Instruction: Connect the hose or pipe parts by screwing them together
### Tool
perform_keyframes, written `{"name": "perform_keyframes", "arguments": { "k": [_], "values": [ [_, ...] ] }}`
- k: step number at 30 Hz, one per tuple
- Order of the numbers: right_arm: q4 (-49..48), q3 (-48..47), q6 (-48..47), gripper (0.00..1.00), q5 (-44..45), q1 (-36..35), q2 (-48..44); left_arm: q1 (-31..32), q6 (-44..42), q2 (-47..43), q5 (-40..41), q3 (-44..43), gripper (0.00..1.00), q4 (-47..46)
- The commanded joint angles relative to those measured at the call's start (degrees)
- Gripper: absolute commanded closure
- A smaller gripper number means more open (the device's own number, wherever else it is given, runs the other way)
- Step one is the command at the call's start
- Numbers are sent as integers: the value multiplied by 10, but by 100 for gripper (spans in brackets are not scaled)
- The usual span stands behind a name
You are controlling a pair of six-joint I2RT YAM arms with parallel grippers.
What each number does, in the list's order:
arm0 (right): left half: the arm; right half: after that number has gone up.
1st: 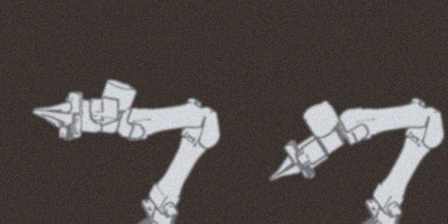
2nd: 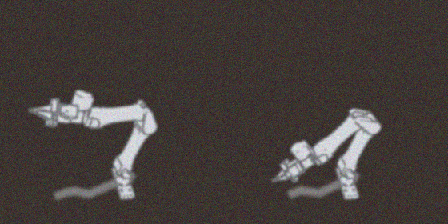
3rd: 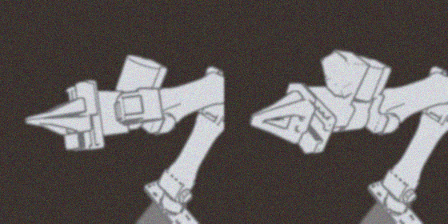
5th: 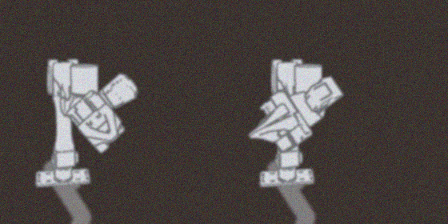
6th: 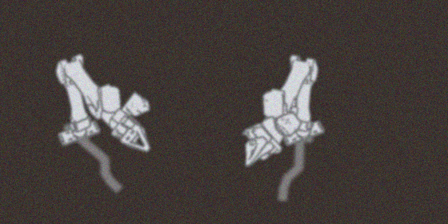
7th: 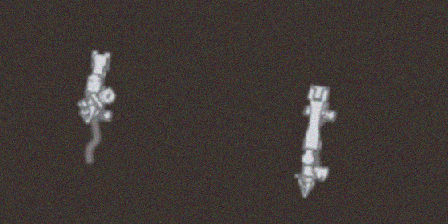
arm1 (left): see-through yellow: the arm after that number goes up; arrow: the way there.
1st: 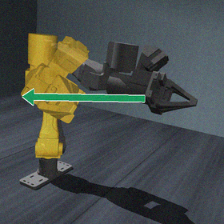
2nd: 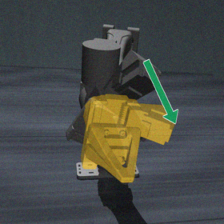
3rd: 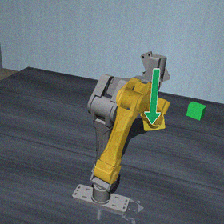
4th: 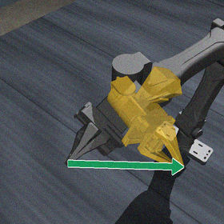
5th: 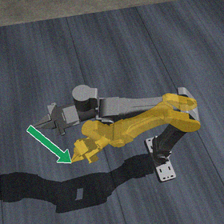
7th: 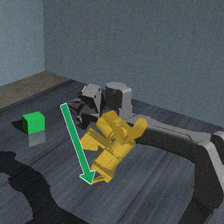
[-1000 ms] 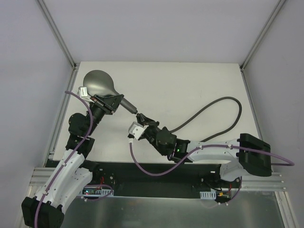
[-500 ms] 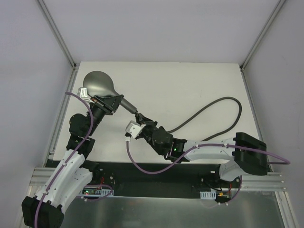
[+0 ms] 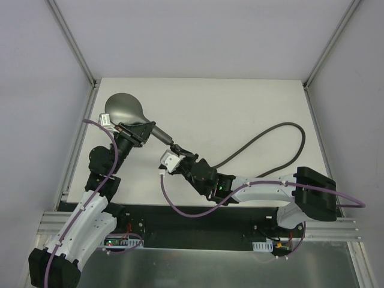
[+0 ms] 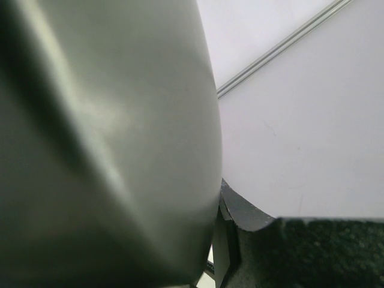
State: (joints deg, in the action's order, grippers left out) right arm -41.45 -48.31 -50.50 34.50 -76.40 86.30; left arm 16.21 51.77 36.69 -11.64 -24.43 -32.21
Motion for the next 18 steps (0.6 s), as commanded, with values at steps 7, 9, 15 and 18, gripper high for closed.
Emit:
{"name": "perform_keyframes", "arguments": {
  "k": [7, 9, 15, 18],
  "values": [
    [-44, -18, 53, 99, -7, 20, -21, 11, 0, -24, -19, 1, 100, -27],
    [-44, -17, 58, 99, -8, 20, -21, 11, 6, -23, -21, 1, 100, -26],
    [-45, -18, 65, 99, -26, 21, -24, 11, 9, -15, -22, 4, 100, -27],
    [-45, -13, 73, 99, -48, 22, -26, 12, 4, -14, -18, 3, 100, -29]
  ]
}}
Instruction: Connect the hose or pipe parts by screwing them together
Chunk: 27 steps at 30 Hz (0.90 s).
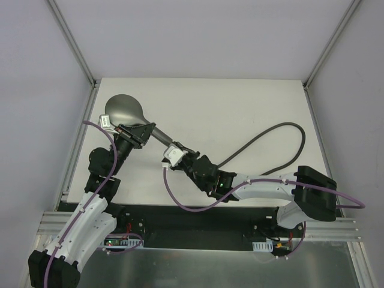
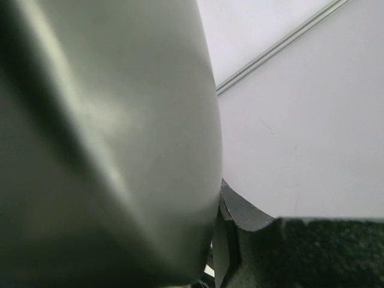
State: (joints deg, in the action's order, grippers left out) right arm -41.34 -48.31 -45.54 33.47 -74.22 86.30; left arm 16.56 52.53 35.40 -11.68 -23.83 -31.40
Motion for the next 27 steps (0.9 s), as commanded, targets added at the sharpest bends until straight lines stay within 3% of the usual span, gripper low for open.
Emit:
{"name": "perform_keyframes", "arguments": {
  "k": [1, 27],
  "values": [
    [-48, -13, 25, 99, -43, -1, -27, 8, -5, -2, -16, -2, 100, -38],
    [-102, 16, 55, 99, -32, 5, -44, 9, 0, 4, -22, 9, 100, -50]
  ]
}}
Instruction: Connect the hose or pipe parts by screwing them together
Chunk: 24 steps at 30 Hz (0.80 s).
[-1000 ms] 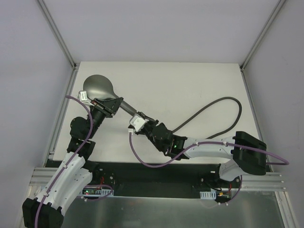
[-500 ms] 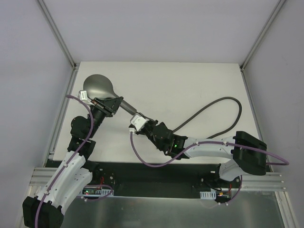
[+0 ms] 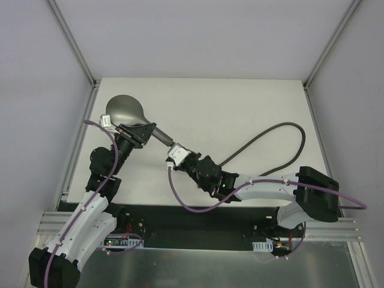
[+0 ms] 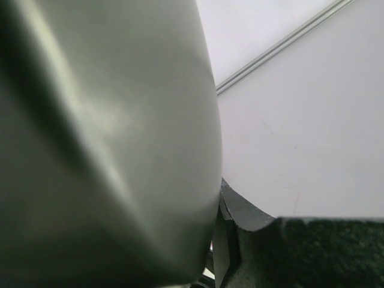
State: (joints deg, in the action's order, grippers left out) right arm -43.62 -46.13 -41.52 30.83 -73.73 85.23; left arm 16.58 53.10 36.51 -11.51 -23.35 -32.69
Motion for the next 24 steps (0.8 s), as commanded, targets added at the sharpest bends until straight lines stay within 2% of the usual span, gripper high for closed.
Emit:
{"name": "perform_keyframes", "arguments": {
  "k": [1, 24],
  "values": [
    [-81, -4, 15, 99, -6, 0, -33, 10, -5, -9, -24, 5, 100, -37],
    [-51, -22, 28, 99, -48, 2, -28, 14, -1, 13, -45, 14, 100, -63]
  ]
}}
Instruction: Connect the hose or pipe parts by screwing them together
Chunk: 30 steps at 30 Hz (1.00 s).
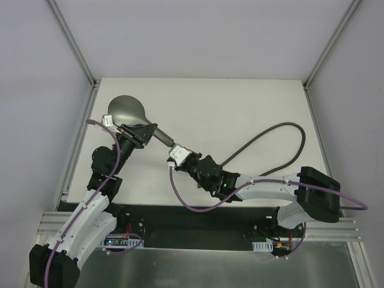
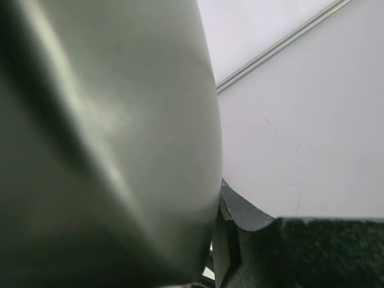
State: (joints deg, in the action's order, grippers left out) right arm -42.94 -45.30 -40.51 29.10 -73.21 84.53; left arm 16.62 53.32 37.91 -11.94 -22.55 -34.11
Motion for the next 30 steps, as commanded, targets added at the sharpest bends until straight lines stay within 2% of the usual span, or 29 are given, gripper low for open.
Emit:
{"name": "perform_keyframes", "arguments": {
  "k": [1, 11, 15, 24, 30],
  "values": [
    [-58, -31, 19, 99, -31, -3, -21, 15, -2, -1, -41, 7, 100, -50],
    [-49, -37, 29, 99, -41, 6, -21, 17, -2, 1, -69, 11, 100, -60],
    [-36, -44, 15, 99, -41, 8, -21, 17, -5, 12, -107, 13, 100, -68],
    [-36, -25, 16, 99, -52, 20, -52, 17, -2, -2, -142, 31, 100, -58],
    [-43, -24, 30, 99, -73, 21, -55, 17, 29, 3, -139, 56, 100, -110]
  ]
}}
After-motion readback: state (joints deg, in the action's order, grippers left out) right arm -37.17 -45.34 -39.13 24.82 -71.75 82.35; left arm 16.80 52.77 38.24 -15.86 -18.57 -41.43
